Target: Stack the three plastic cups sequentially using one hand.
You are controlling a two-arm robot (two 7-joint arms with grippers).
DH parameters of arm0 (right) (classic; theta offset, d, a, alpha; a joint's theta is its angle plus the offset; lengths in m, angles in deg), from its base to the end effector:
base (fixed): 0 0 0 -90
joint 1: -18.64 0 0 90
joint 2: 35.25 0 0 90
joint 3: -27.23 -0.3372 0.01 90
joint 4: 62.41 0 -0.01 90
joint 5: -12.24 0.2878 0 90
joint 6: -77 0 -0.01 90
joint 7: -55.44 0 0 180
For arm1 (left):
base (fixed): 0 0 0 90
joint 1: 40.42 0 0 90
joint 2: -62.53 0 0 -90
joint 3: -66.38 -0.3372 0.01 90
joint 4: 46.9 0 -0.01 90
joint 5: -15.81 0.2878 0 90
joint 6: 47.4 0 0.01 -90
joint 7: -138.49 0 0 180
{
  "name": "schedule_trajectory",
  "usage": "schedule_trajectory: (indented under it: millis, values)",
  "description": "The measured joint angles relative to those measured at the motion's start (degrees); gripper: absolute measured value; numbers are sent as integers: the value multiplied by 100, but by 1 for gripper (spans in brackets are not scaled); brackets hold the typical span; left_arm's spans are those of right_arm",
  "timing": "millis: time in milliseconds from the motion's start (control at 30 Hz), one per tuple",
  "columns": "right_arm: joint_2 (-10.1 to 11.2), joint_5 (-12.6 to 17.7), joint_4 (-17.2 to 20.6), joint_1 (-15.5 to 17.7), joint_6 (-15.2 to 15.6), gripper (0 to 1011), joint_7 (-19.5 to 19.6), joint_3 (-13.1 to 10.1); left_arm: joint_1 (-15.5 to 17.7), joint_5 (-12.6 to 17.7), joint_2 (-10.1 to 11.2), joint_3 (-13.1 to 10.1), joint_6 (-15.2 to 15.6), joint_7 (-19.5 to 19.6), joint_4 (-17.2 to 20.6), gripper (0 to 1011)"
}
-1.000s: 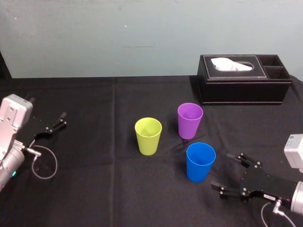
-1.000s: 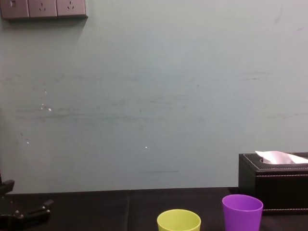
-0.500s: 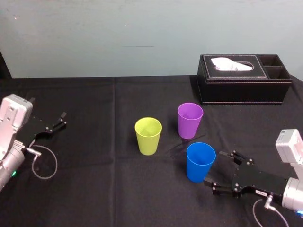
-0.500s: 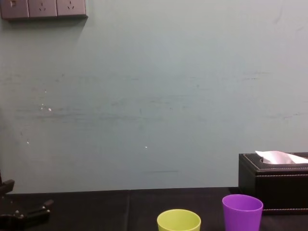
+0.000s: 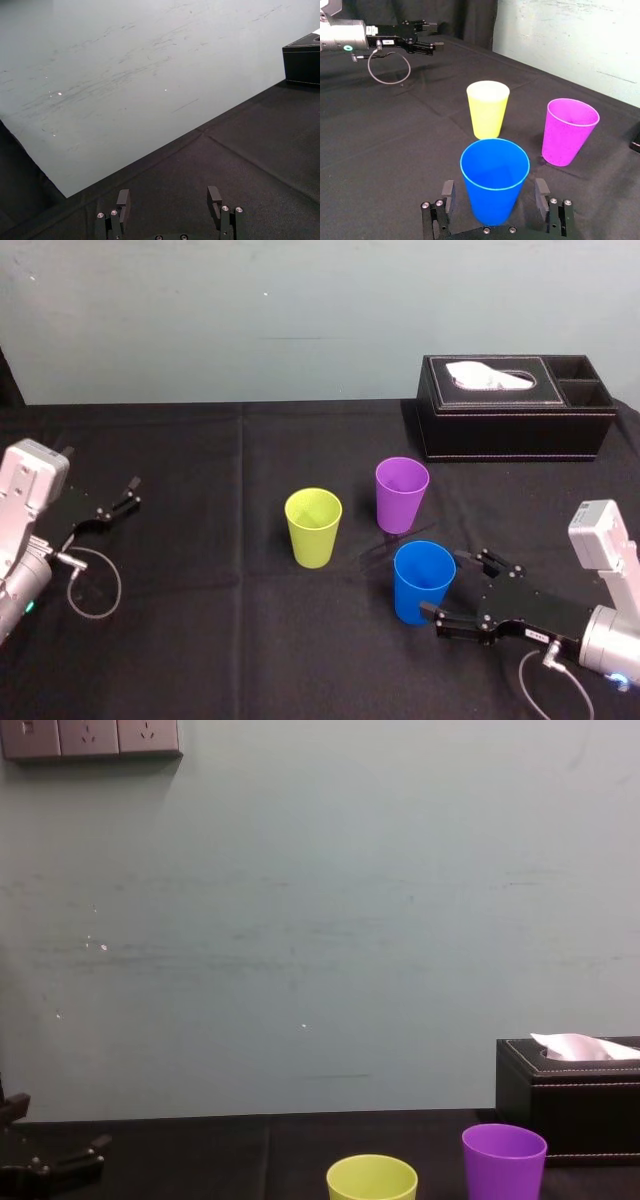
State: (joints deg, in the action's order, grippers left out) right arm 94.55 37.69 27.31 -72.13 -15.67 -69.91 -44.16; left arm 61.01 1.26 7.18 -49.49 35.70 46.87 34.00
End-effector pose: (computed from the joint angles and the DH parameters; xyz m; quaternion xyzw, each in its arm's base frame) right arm 0.2961 -0.1476 -0.3263 -0.1353 -0.0026 -0.3288 0.9346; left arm 0.3459 0.1151 -0.3363 0.1416 -0.1324 0.5799 0.7913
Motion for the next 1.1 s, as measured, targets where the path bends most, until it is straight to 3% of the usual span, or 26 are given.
schedule_trajectory:
  millis: [700,1100]
  values:
    - [-248,-67,-243,-327,101,1000,50,283,0,0,0,0,0,0,0,1010]
    - [-270,-81,-263,-360,117,1000,67,300,0,0,0,0,0,0,0,1010]
